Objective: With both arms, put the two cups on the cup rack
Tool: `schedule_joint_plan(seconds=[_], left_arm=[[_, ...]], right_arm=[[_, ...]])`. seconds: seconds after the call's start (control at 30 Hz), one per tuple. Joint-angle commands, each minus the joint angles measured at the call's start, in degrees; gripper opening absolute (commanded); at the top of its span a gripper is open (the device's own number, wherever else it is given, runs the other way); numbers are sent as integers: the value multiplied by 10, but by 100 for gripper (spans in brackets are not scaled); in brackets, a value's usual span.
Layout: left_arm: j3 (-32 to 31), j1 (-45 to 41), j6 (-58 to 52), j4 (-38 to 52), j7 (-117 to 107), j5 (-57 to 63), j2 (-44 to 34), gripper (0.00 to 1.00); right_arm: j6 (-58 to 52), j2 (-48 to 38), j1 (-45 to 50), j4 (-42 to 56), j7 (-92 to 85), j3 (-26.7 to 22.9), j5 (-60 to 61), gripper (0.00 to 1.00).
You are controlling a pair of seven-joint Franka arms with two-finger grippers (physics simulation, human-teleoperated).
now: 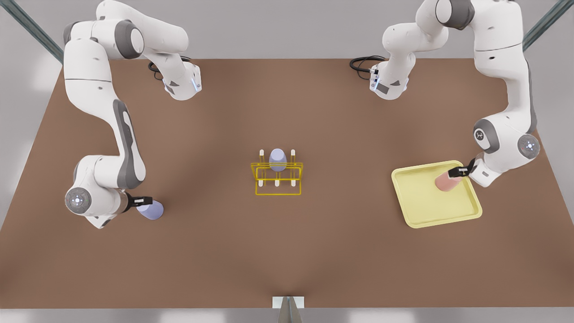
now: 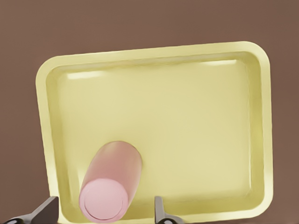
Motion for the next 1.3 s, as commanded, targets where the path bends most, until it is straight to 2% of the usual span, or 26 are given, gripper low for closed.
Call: schedule_joint_plan(seconds=[0.0, 0.17, 0.3, 0.33, 0.63, 0.73, 1.27], left_arm=[[0, -1, 74, -12, 124, 1, 6, 100], [2, 4, 106, -13, 124, 0, 33, 100], [2, 5, 114, -46, 123, 0, 44, 100], [2, 5, 153, -69, 123, -1, 44, 100], [2, 9, 203, -68, 123, -5, 83, 100], [1, 8, 201, -67, 123, -4, 82, 95], [-6, 3, 129, -63, 115, -5, 53, 96]], right_arm=[[87, 0, -3, -20, -15, 0, 22, 100], [110, 11, -6, -39, -15, 0, 34, 100], [129, 22, -7, -44, -16, -1, 35, 100], [141, 23, -9, -54, -16, -2, 34, 100], [154, 22, -13, -76, -15, -3, 29, 100], [156, 20, -9, -84, -15, -3, 27, 100], [160, 28, -11, -99, -14, -3, 23, 100]])
